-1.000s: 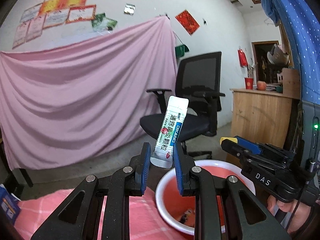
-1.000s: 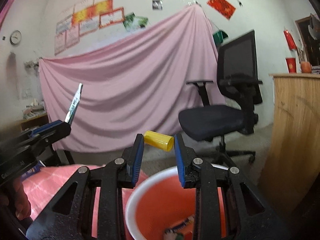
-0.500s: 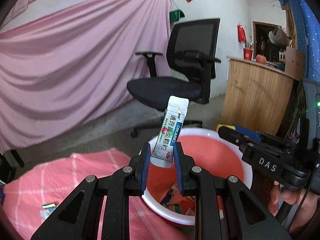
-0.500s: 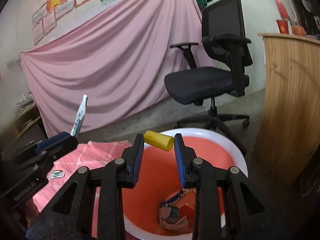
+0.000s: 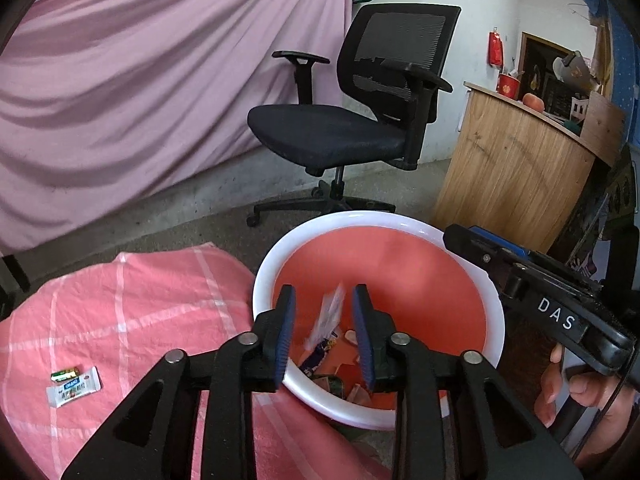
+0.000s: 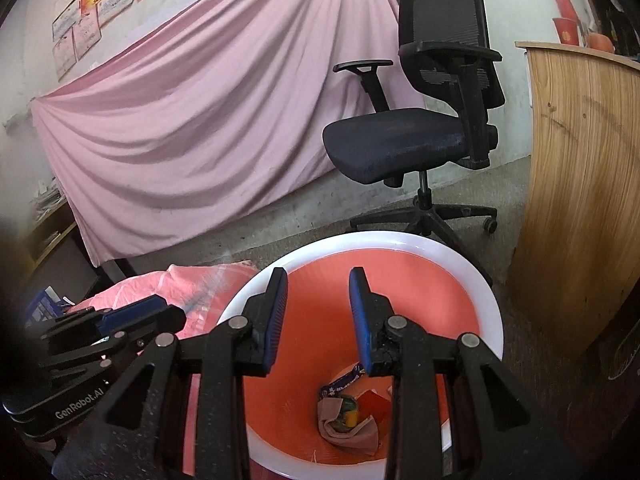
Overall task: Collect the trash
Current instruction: 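Move both tools back toward the small white tube and green battery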
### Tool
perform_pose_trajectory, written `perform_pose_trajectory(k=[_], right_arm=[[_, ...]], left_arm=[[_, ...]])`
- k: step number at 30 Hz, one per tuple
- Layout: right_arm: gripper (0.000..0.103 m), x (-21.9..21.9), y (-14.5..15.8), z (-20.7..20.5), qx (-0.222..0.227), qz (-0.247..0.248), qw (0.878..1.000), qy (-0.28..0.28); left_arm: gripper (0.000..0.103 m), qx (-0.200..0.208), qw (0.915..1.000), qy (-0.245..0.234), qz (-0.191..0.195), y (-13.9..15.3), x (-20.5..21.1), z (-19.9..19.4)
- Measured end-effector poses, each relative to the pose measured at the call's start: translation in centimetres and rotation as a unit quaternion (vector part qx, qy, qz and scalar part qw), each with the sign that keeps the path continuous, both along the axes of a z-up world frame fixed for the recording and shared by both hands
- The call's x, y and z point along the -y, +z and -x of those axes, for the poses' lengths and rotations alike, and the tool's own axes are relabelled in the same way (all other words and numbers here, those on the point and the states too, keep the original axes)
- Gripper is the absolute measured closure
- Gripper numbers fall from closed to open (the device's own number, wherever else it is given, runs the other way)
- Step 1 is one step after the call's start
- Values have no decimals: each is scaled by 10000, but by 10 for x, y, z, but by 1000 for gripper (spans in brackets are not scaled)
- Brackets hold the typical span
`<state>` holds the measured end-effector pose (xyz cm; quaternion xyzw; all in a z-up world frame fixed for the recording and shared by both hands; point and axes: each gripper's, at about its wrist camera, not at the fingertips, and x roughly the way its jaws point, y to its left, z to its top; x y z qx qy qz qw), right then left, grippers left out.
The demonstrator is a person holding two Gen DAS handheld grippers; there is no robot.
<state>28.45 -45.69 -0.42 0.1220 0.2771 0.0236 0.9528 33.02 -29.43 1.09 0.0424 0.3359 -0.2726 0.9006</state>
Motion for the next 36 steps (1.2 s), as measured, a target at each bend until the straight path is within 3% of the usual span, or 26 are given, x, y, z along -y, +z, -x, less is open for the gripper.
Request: perform_pose_trajectory(k=[17, 24, 28, 29, 31, 34, 36], right_arm=[[33, -9, 12, -1, 278, 0, 9996, -48], [12, -33, 33, 4, 839, 23, 9965, -35], [1, -50, 45, 10, 1247, 47, 9922, -29], [0, -56, 49, 12, 1402, 62, 9901, -23], [0, -64, 55, 15, 1619, 95, 9868, -26], [0, -76, 62, 21, 1960, 81, 9806, -5], [0, -83, 66, 24, 2118, 70, 9773, 41]], left_arm=[[69, 280, 9976, 567, 268, 23, -46, 7], [55, 727, 9899, 1138, 432, 47, -88, 22], [36, 1032, 9819, 1490, 541, 59, -117, 33], [32, 1111, 9795, 1584, 566, 62, -124, 37], [12, 1270, 9741, 1779, 580, 66, -137, 41], [3, 1602, 9624, 2091, 661, 71, -157, 52], [3, 1741, 9562, 2239, 727, 71, -171, 58]])
